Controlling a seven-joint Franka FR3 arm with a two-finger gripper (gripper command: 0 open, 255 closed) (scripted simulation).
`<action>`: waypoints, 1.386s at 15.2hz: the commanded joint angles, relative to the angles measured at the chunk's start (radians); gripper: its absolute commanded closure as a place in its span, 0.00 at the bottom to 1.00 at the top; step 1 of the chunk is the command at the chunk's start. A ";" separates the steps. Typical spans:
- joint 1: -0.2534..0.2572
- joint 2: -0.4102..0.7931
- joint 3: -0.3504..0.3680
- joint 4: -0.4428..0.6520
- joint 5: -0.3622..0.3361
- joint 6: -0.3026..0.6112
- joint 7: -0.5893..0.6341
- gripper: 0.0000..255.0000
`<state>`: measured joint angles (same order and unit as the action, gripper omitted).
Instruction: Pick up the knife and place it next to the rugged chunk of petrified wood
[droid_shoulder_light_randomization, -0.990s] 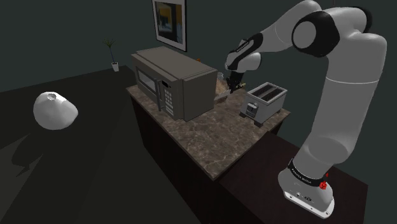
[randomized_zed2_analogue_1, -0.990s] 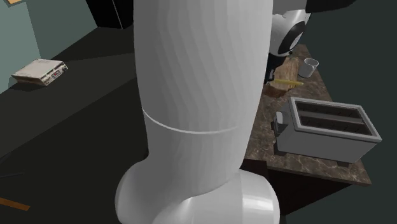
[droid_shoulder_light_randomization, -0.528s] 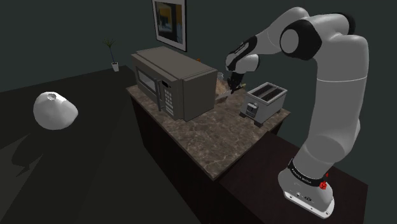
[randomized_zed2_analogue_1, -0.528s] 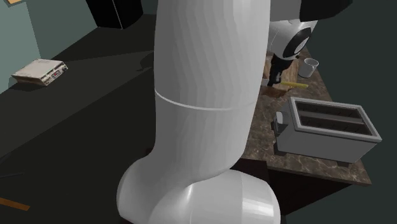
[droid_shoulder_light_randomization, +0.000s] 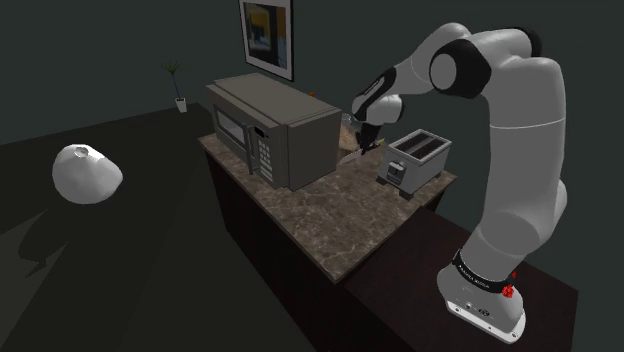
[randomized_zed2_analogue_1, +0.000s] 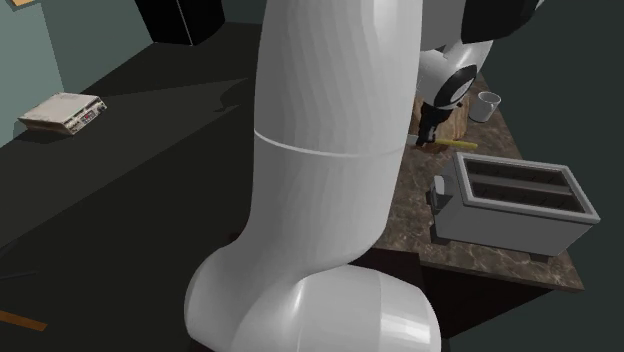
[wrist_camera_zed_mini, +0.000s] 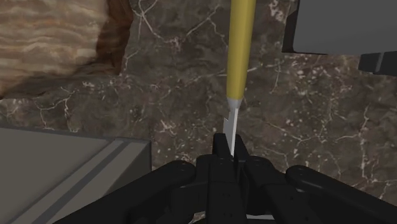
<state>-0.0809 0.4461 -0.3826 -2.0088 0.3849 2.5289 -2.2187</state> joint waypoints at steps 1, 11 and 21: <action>-0.010 0.020 0.010 -0.002 0.016 0.020 -0.015 1.00; -0.051 0.125 0.066 0.012 0.086 0.109 -0.069 1.00; -0.097 0.238 0.127 0.047 0.145 0.189 -0.118 1.00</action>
<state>-0.1729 0.6704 -0.2628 -1.9674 0.5232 2.7089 -2.3323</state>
